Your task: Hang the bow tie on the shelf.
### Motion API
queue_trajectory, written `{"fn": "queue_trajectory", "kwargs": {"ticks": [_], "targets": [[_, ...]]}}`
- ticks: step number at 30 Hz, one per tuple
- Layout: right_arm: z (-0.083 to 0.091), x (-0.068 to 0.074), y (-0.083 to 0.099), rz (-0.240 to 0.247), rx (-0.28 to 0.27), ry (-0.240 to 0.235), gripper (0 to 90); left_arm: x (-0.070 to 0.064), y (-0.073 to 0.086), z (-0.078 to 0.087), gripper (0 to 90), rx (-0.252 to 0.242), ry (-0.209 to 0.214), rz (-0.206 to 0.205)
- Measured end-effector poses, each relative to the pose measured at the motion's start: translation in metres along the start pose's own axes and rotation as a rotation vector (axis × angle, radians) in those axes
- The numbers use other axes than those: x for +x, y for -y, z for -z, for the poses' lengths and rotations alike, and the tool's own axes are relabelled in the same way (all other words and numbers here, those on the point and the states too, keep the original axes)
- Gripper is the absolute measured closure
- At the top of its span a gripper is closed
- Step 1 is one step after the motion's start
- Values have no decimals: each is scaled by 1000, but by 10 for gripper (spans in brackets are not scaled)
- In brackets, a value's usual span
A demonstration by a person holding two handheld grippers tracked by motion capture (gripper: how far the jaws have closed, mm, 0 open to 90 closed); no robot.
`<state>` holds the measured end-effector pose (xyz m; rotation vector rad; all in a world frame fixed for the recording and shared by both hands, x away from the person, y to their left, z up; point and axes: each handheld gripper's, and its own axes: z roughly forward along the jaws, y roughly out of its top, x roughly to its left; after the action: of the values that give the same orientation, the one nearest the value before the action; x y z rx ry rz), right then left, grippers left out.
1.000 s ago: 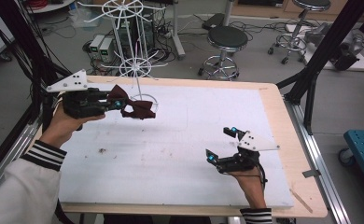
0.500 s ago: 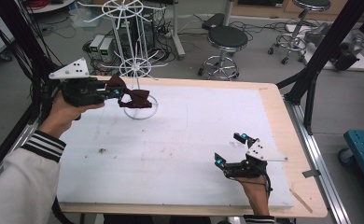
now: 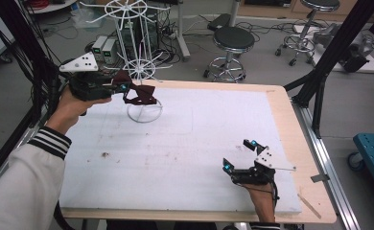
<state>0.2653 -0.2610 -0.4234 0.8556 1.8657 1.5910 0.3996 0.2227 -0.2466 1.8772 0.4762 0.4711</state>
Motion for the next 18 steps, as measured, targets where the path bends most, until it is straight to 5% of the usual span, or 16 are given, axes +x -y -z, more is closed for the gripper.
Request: {"fn": "queue_trajectory", "kwargs": {"ticks": [11,18], "targets": [[4,-1,13,-12,-95,38,6,6,-6,-12,774,29,-30,-5],[3,-3,20,-25,-104,47,6,10,-3,-18,774,50,-54,10]]}}
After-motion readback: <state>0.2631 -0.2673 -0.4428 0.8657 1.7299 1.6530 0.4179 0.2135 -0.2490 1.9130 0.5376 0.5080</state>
